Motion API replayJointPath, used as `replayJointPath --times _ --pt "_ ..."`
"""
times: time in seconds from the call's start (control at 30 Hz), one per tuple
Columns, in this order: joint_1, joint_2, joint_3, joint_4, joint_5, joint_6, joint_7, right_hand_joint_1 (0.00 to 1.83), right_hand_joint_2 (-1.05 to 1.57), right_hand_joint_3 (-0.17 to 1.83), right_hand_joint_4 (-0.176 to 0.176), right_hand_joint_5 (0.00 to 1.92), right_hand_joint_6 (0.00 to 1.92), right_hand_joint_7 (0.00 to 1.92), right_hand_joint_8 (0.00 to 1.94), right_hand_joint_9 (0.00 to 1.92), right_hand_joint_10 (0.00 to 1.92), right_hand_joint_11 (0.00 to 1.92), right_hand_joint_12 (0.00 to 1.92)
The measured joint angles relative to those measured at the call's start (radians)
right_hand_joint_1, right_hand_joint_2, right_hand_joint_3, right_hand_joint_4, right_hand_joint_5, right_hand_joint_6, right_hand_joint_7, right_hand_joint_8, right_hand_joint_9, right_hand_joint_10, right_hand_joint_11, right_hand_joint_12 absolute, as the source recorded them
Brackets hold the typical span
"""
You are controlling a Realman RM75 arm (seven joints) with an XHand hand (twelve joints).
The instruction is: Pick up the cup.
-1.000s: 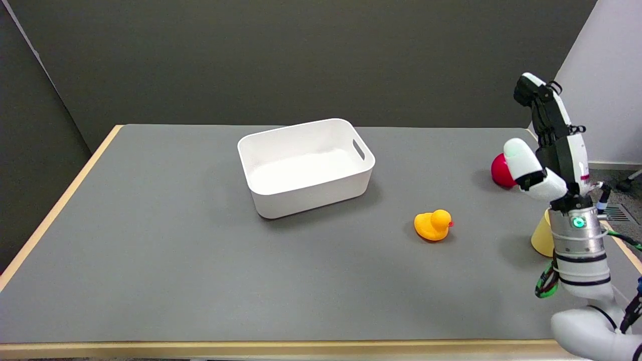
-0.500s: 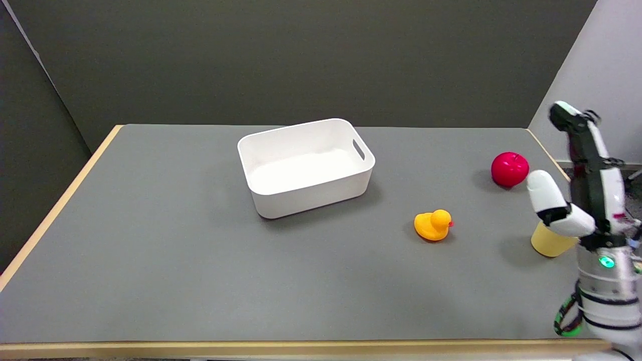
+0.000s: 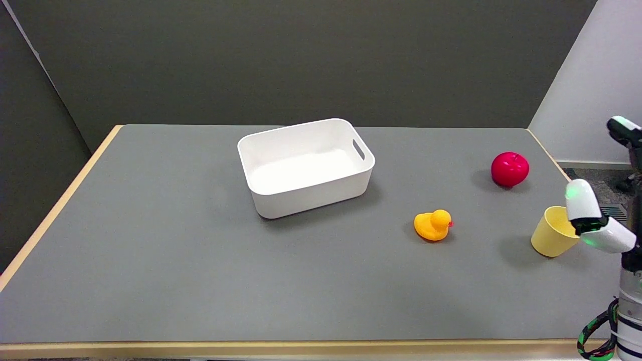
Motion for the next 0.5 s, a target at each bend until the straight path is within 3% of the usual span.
replayJointPath --times 0.5 --pt "-0.025 0.014 -0.007 0.034 0.072 0.05 -0.075 0.57 0.63 0.96 -0.045 0.24 0.51 0.25 0.44 0.13 0.76 0.0 0.86"
